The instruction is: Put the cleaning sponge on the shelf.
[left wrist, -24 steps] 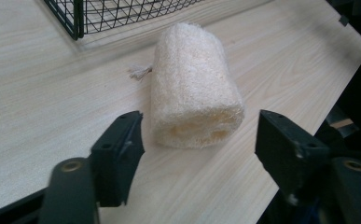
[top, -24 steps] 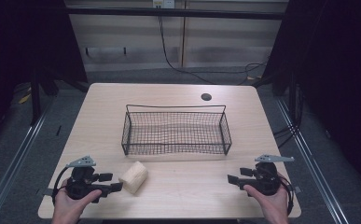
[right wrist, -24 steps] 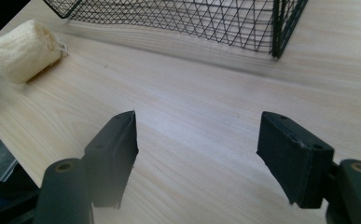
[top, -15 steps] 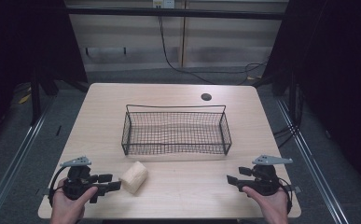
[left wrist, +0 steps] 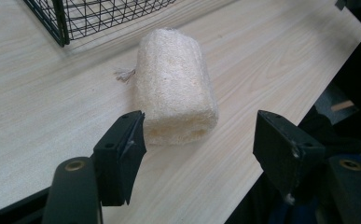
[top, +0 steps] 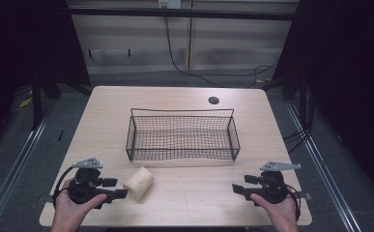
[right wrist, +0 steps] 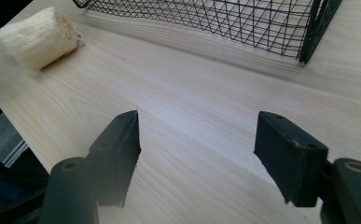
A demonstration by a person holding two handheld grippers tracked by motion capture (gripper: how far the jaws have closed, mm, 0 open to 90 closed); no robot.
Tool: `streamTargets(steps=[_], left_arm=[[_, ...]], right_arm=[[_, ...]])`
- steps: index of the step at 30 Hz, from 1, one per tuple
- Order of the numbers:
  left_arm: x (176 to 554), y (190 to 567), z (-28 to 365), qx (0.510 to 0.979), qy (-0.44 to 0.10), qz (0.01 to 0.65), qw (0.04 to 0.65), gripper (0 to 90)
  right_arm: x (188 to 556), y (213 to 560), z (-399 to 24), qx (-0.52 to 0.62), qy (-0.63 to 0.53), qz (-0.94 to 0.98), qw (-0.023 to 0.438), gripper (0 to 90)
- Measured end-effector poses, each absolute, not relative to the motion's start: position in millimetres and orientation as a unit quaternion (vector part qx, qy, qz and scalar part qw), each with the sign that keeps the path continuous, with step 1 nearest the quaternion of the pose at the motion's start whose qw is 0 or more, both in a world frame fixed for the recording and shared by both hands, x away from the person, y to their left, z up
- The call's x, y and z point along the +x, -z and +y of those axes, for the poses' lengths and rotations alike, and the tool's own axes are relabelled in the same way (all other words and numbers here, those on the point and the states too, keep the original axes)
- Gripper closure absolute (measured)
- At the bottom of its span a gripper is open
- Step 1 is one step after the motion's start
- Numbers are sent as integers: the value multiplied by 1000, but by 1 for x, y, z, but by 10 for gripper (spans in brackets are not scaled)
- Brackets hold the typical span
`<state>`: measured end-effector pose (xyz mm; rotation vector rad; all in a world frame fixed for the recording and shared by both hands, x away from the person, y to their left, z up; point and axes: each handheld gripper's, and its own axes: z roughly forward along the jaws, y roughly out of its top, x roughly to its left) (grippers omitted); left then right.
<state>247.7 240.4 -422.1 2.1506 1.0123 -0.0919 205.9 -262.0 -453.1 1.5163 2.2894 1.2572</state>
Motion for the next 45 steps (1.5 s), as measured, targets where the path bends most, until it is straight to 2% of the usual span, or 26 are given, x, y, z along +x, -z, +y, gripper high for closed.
streamTargets(steps=[2, 7, 11, 17, 27, 34, 45], left_arm=[[251, 417, 236, 849, 39, 391, 353, 296], [257, 410, 230, 859, 49, 383, 336, 278], [268, 402, 221, 876, 58, 374, 298, 255], [277, 393, 216, 877, 58, 385, 282, 279], [291, 385, 205, 883, 70, 390, 251, 208], [300, 384, 195, 885, 74, 398, 231, 250], [311, 383, 186, 897, 77, 396, 181, 250]], right_arm=[[206, 453, -261, 499, -414, 759, 60, 297], [207, 454, -260, 497, -413, 761, 58, 283], [207, 454, -261, 503, -412, 758, 56, 261], [208, 455, -259, 496, -409, 764, 53, 256], [208, 455, -258, 496, -405, 767, 48, 243], [208, 455, -257, 497, -402, 768, 47, 199], [209, 455, -256, 494, -402, 770, 41, 171]])
